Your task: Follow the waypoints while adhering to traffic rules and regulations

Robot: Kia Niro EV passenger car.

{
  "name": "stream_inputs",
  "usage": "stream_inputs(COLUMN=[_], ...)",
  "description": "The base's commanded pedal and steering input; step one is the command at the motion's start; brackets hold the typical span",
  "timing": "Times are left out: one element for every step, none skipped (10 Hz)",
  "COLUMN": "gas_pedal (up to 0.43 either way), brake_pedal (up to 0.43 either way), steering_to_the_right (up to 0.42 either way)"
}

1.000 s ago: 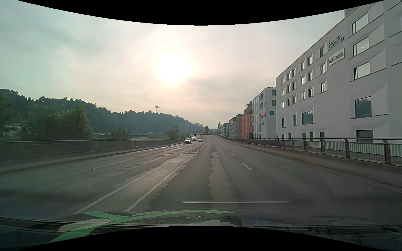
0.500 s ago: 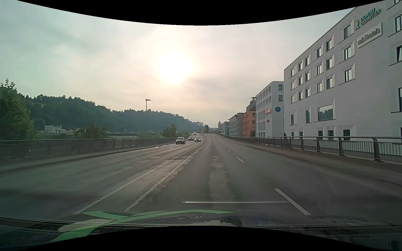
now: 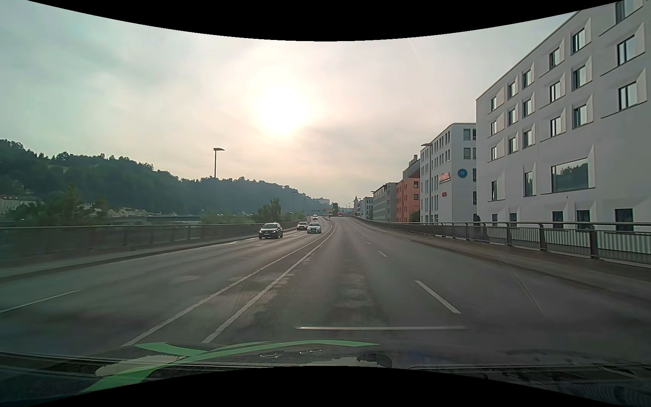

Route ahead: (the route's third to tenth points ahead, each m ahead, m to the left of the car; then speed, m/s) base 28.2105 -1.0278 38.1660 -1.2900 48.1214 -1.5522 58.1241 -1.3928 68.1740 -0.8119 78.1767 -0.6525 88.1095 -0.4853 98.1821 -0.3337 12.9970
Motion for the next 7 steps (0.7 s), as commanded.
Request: stream_inputs(gas_pedal=[0.130,0.130,0.130,0.130,0.130,0.130,0.130], brake_pedal=[0.000,0.000,0.000,0.000,0.000,0.000,0.000], steering_to_the_right=[-0.003,-0.003,-0.002,-0.003,-0.003,-0.003,-0.003])
